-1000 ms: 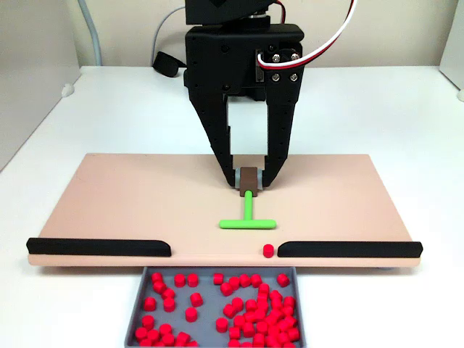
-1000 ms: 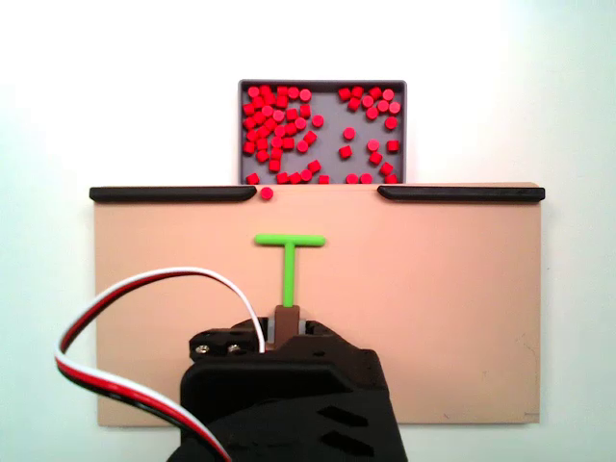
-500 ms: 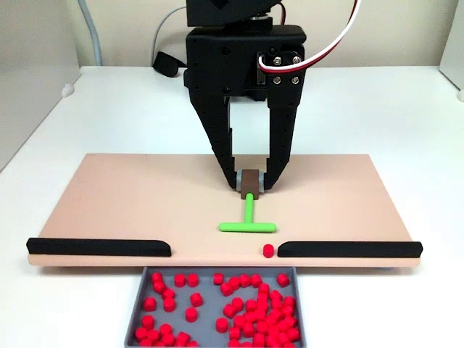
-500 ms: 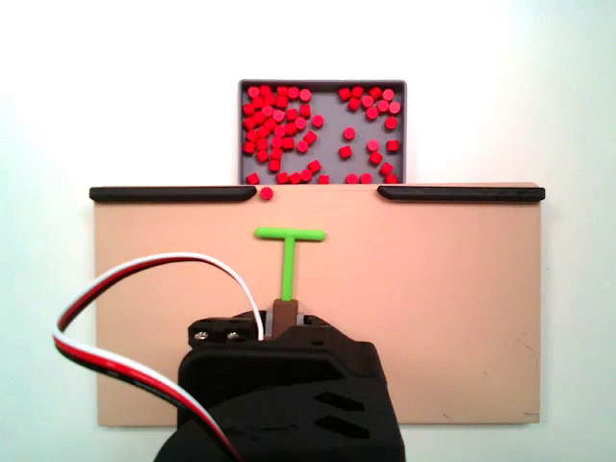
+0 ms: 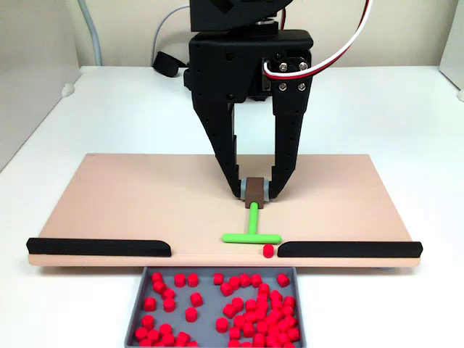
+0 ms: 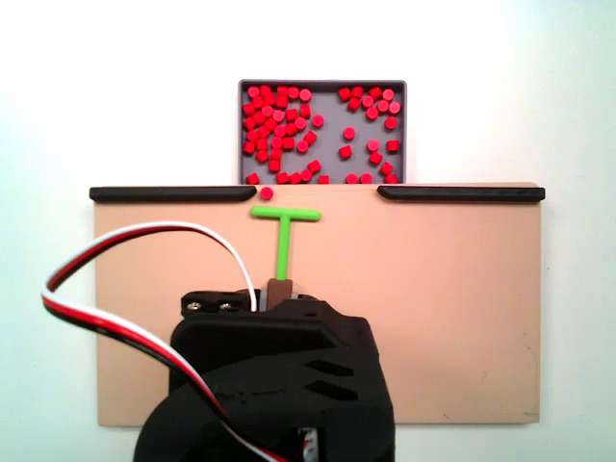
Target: Push granules from bottom to the grey container
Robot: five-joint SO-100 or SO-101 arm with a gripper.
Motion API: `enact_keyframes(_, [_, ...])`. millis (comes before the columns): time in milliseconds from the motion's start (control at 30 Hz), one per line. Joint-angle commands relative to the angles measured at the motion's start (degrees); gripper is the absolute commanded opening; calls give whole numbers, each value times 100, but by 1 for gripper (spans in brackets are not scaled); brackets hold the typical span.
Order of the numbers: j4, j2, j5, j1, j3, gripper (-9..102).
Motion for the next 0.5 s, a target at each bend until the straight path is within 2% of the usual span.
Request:
enact_keyframes(0, [-26, -352, 18, -26, 35, 0])
enact_keyframes(467, [-26, -343, -114, 105, 35, 0])
